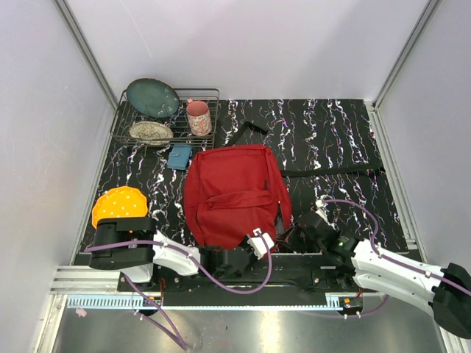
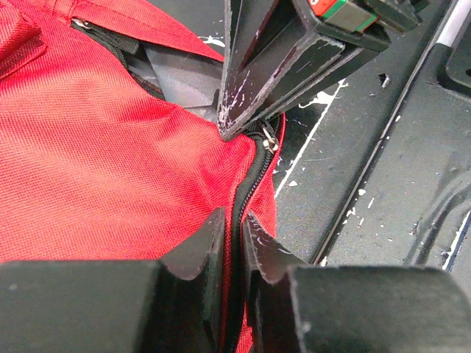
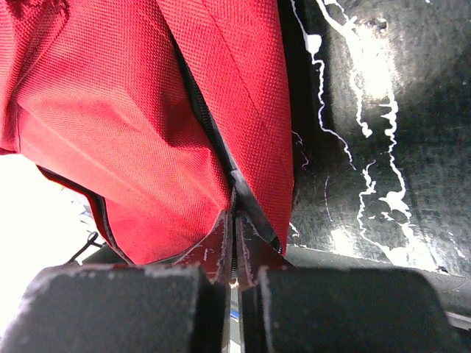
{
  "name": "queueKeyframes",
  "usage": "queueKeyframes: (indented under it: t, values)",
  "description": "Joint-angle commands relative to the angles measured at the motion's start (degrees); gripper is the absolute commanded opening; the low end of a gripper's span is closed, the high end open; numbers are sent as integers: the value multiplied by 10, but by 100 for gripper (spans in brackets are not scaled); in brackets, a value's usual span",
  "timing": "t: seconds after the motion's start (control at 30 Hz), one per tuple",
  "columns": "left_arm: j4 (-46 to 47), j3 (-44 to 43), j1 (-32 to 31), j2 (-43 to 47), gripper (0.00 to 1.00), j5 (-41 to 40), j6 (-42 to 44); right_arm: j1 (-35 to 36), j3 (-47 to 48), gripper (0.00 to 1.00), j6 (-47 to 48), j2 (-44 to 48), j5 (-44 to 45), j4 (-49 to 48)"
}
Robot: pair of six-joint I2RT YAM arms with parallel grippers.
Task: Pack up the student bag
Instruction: Zip the student bag at the center of the board.
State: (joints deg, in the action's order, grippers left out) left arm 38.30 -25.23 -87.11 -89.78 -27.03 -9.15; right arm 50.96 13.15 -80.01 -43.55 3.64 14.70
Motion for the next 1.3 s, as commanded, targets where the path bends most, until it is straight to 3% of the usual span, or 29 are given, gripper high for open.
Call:
queueKeyframes:
  t: [0.0,0.17,0.27,0.47,0.7,0.8,0.93,1.27]
  values:
    - [40,2,-3,-1,16,0,-22,2,15,0,-1,14,18,21]
    - [32,4,-3,0,14,-1,-24,3,27,0,11,42,45,54]
    - [21,5,-3,2,0,-1,-27,2,47,0,42,67,83,77]
    - [15,32,-4,25,0,2,-43,3,65,0,54,135,188,105]
    - [-10,44,-24,71,0,-26,-39,2,61,0,35,128,205,108]
    - [-26,34,-54,109,0,-95,-14,2,76,0,42,117,204,123]
    - [-54,0,-86,149,0,-193,81,2,107,0,59,104,214,150]
    - [-24,-9,-135,188,0,-242,176,3,152,0,80,53,261,155]
